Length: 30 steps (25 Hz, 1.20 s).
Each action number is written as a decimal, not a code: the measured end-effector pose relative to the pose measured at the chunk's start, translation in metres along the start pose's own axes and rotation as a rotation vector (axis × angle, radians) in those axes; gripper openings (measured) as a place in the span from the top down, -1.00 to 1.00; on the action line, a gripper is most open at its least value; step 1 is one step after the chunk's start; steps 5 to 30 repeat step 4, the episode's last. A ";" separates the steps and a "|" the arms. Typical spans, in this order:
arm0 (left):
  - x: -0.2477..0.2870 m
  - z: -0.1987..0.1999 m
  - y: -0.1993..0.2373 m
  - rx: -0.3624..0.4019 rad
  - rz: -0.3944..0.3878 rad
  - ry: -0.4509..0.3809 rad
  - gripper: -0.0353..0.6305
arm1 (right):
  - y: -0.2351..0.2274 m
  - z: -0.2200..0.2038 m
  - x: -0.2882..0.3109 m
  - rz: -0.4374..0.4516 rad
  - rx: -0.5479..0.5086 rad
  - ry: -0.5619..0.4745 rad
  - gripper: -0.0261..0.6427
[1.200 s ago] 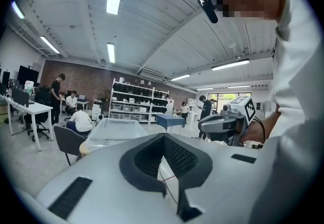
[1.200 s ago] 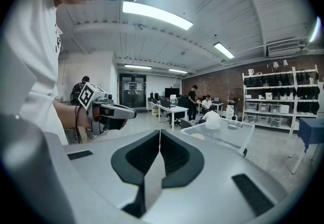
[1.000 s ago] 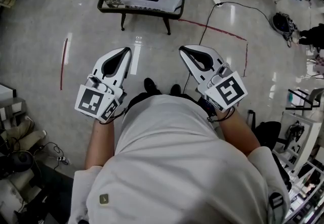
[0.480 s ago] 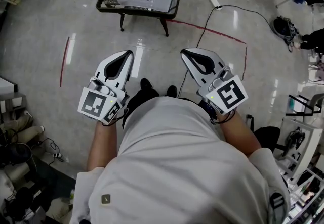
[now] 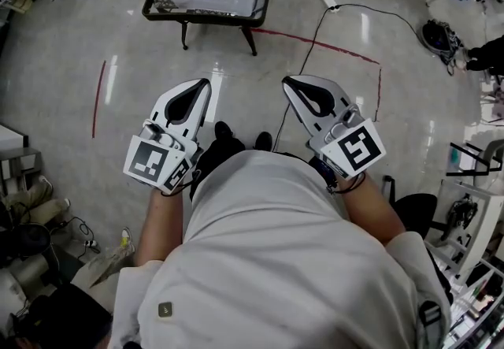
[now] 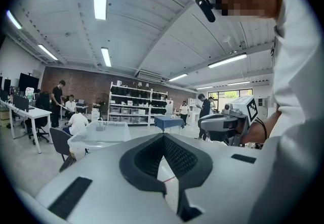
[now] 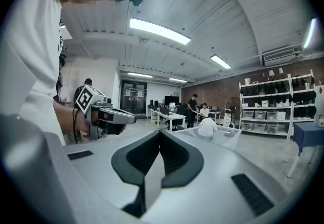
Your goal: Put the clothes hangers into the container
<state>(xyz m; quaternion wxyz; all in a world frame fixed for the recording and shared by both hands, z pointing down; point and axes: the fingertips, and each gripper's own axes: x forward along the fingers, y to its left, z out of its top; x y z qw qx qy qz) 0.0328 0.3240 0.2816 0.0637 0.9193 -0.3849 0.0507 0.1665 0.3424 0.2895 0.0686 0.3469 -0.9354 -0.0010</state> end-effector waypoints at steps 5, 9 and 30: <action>0.008 -0.001 -0.013 0.003 -0.009 0.002 0.84 | -0.007 -0.003 -0.013 -0.008 0.003 -0.001 0.86; 0.008 -0.001 -0.013 0.003 -0.009 0.002 0.84 | -0.007 -0.003 -0.013 -0.008 0.003 -0.001 0.86; 0.008 -0.001 -0.013 0.003 -0.009 0.002 0.84 | -0.007 -0.003 -0.013 -0.008 0.003 -0.001 0.86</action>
